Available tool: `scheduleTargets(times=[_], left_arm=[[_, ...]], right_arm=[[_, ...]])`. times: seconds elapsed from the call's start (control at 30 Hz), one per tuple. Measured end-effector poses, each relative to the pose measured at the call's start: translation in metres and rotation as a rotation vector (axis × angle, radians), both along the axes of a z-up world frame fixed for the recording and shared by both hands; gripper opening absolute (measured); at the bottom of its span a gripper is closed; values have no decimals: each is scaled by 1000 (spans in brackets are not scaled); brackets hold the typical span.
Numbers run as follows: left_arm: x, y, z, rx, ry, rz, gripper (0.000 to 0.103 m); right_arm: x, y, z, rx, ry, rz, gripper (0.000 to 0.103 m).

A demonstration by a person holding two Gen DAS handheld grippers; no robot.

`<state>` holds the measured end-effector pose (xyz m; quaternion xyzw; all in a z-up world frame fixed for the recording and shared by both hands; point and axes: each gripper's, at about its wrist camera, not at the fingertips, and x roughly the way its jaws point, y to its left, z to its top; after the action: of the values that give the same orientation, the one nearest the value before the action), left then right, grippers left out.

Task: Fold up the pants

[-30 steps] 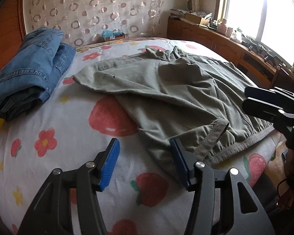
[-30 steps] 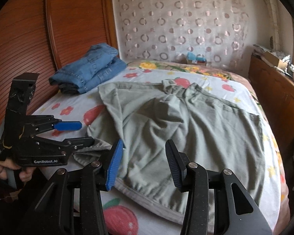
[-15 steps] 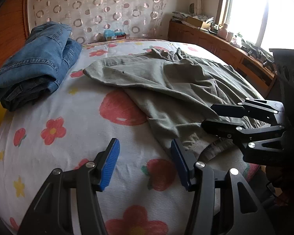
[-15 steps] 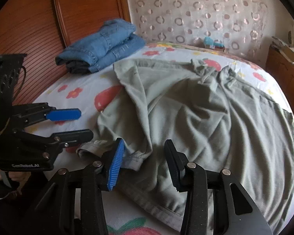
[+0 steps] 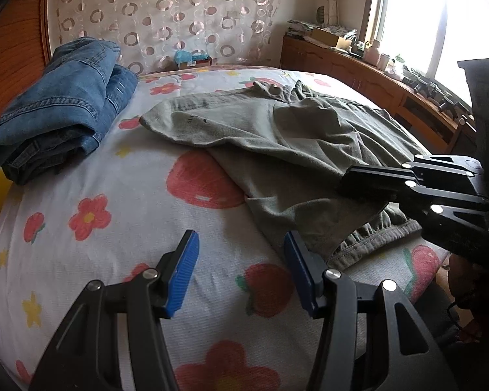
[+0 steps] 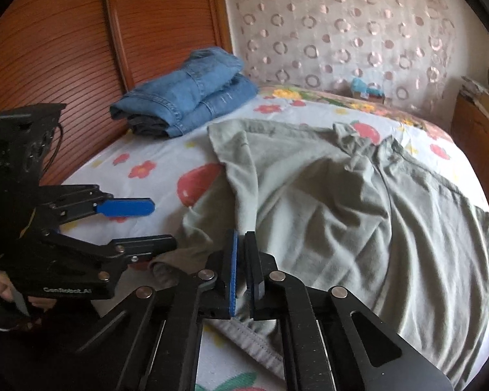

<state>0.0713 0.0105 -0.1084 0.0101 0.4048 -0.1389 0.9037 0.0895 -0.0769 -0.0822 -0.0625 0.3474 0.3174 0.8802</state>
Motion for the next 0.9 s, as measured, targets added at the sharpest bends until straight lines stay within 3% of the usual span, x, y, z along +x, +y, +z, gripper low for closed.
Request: scheduleTargets(times=[0.4,0.9], left_arm=[[-4,2,13,-63,-1,17,54],[13,-49,53,-64,-60,-92,54]], right_arm=[[-7,-19,28,15,-113,-59,0],[-20,-96,62,-7,-222,-204,0]])
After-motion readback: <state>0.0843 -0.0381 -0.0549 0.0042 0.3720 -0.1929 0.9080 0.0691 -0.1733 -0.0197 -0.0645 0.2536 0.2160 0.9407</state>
